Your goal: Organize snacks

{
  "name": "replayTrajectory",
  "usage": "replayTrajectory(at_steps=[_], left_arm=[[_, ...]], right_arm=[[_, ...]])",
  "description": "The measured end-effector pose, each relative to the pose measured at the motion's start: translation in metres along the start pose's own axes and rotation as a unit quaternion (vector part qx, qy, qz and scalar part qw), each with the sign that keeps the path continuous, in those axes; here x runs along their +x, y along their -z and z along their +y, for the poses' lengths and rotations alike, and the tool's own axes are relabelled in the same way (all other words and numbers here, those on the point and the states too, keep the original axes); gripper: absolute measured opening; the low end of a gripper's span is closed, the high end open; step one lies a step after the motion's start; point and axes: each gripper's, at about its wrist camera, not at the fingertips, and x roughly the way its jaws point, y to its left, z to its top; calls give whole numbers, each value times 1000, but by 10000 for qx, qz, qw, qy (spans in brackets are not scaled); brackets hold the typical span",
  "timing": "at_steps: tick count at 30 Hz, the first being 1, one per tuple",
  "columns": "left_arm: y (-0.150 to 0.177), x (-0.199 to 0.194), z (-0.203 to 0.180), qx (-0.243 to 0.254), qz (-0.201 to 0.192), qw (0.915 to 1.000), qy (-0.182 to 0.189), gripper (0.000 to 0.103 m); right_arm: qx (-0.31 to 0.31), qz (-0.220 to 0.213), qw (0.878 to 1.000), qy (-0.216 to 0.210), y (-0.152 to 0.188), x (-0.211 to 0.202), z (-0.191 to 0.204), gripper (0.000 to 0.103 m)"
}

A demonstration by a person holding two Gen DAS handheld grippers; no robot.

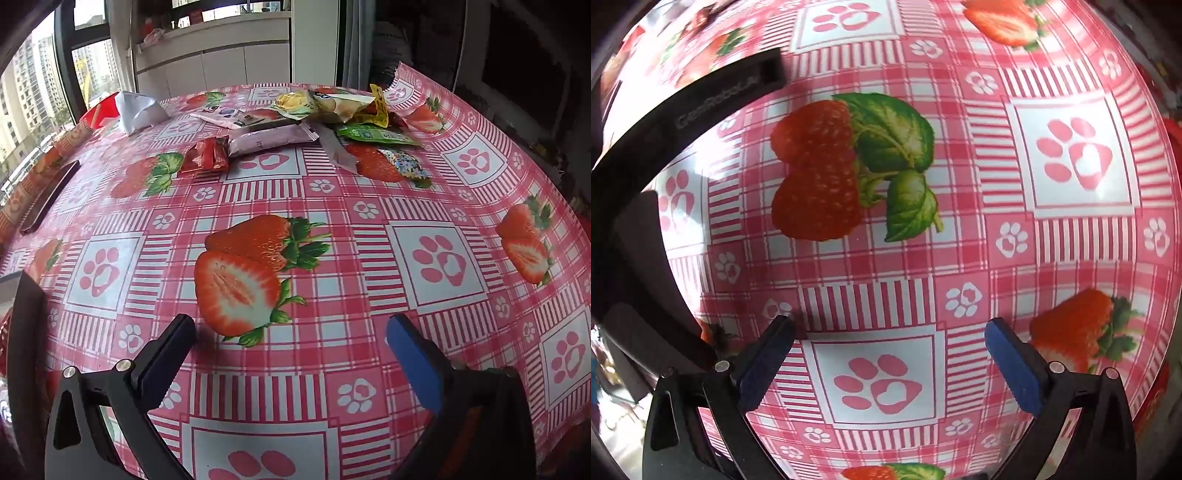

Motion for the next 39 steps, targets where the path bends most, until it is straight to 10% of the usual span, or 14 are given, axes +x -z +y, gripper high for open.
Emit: replayTrajectory(at_steps=[39], left_arm=[[-1, 1, 0, 2, 10, 10000, -2, 103]], right_arm=[[466, 37, 9989, -71, -3, 17, 2, 103]])
